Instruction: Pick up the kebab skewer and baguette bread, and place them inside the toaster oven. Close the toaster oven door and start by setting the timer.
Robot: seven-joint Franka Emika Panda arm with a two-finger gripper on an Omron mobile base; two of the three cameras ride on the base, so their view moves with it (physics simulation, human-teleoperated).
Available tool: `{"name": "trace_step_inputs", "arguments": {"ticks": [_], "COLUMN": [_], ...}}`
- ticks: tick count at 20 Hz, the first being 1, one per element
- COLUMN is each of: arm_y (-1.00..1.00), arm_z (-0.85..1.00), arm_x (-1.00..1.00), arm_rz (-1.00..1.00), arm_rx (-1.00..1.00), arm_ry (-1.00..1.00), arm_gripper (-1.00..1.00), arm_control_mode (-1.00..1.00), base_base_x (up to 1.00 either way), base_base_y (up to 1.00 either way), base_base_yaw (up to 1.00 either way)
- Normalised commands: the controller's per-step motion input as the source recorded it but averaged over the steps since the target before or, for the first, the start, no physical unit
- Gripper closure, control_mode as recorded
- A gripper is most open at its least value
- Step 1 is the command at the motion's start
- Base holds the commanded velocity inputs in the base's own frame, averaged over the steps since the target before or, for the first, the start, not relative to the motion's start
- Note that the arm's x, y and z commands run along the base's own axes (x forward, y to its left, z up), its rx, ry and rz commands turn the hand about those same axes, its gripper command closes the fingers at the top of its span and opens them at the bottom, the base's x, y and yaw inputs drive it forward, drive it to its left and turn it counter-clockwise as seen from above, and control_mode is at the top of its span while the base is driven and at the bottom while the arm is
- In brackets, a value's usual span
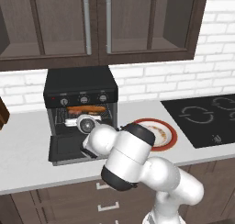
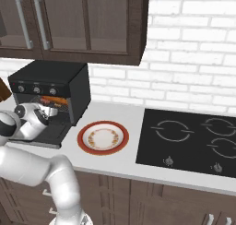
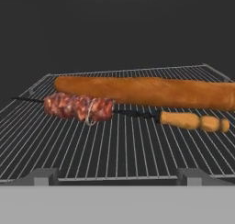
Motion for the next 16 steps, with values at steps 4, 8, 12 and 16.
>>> {"name": "trace_step_inputs", "arguments": {"ticks": [4,8,12,16], "arm_y": [0.05,0.04,0.05,0.07], "arm_z": [0.00,0.00,0.00,0.00], "arm_x": [0.23,0.21,0.17,-0.06], "arm_rz": [0.00,0.00,0.00,0.00], "arm_rx": [0.00,0.00,0.00,0.00], "arm_ry": [0.00,0.00,0.00,0.00], "arm_gripper": [-1.00,-1.00,-1.00,-1.00], "arm_control_mode": [-1.00,-1.00,-1.00,-1.00], "base_base_x": [0.00,0.00,0.00,0.00], "base_base_y": [0.00,0.00,0.00,0.00], "base_base_yaw": [0.00,0.00,0.00,0.00]}}
